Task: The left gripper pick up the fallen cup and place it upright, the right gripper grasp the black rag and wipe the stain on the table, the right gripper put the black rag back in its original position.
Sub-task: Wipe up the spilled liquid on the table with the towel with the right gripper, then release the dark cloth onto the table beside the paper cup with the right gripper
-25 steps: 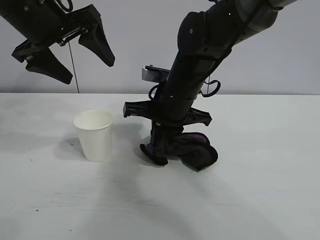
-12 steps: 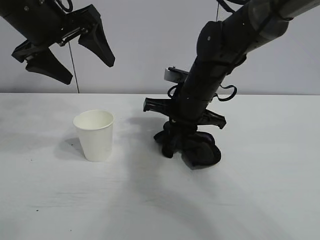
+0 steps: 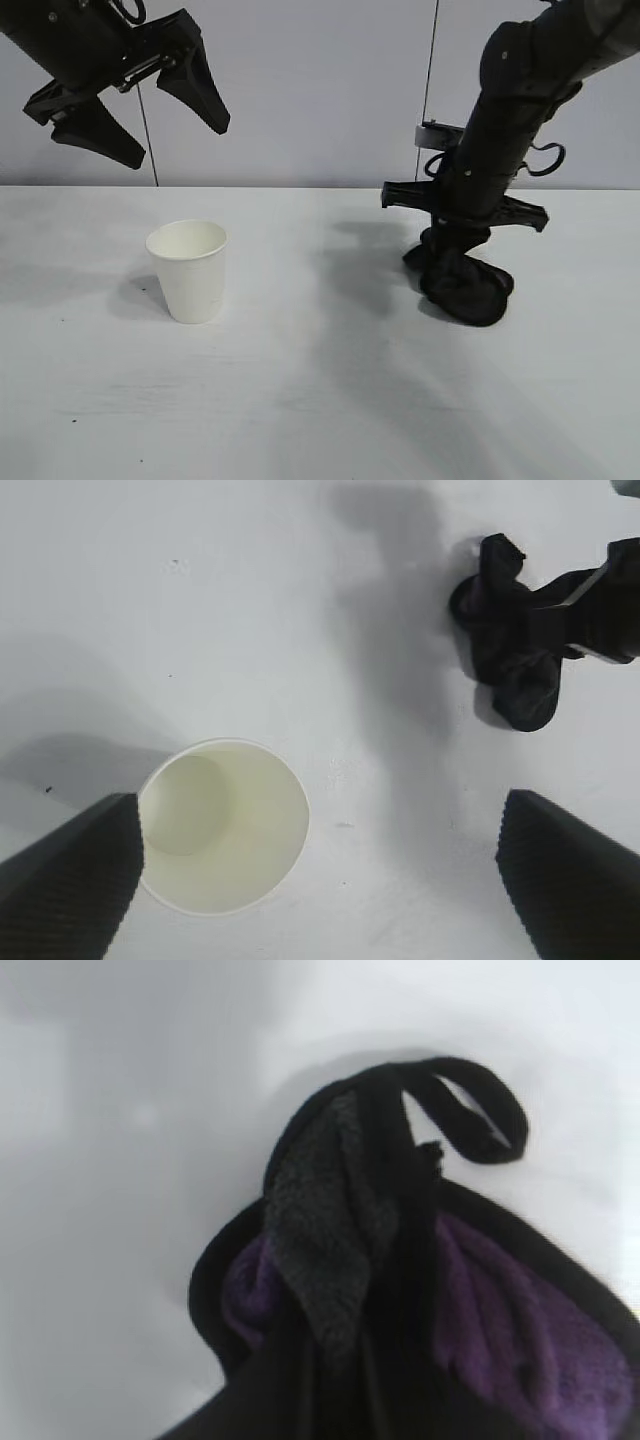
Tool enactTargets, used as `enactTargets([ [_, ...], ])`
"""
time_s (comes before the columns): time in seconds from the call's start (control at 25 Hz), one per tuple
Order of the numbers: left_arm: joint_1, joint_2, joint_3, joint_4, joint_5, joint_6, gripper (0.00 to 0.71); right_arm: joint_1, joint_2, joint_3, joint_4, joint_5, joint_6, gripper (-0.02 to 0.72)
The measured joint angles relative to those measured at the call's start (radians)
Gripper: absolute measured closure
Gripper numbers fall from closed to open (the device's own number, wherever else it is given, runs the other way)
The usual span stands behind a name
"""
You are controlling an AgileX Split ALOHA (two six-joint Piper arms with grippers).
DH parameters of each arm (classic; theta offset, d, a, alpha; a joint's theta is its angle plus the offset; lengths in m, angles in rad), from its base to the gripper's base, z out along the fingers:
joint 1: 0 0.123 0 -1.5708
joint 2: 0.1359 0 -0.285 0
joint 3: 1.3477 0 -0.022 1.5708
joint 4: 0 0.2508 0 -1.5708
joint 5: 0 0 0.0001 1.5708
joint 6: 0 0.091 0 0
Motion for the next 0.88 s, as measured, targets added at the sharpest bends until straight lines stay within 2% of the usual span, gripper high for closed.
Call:
enactTargets([
  [0.2,0.000,0.000,0.000,0.000,0.000,0.000,0.017,-0.001,-0.078,0.084,-0.011,0.030,-0.030,0.681],
  [0.44,0.000,0.000,0.000,0.000,0.000,0.000,0.017,-0.001,-0.183,0.241,-0.018,-0.027,-0.036,0.681],
  [0.6,0.000,0.000,0.000,0.000,0.000,0.000,0.017,-0.001,-0.241,0.253,-0.014,-0.023,-0.036,0.661],
  [0.64,0.000,0.000,0.000,0.000,0.000,0.000,0.017,-0.001,-0.248,0.255,-0.007,-0.021,-0.036,0.623],
  [0.72,0.000,0.000,0.000,0.000,-0.004,0.000,0.017,-0.001,-0.250,0.255,0.013,-0.018,-0.036,0.481],
  [0.8,0.000,0.000,0.000,0.000,-0.011,0.000,0.017,-0.001,-0.250,0.257,0.022,-0.008,-0.037,0.249],
  [0.84,0.000,0.000,0.000,0.000,-0.011,0.000,0.017,0.000,-0.250,0.257,0.023,-0.004,-0.040,0.159],
  [0.88,0.000,0.000,0.000,0.000,-0.012,0.000,0.017,0.000,-0.250,0.257,0.026,0.000,-0.040,0.113],
])
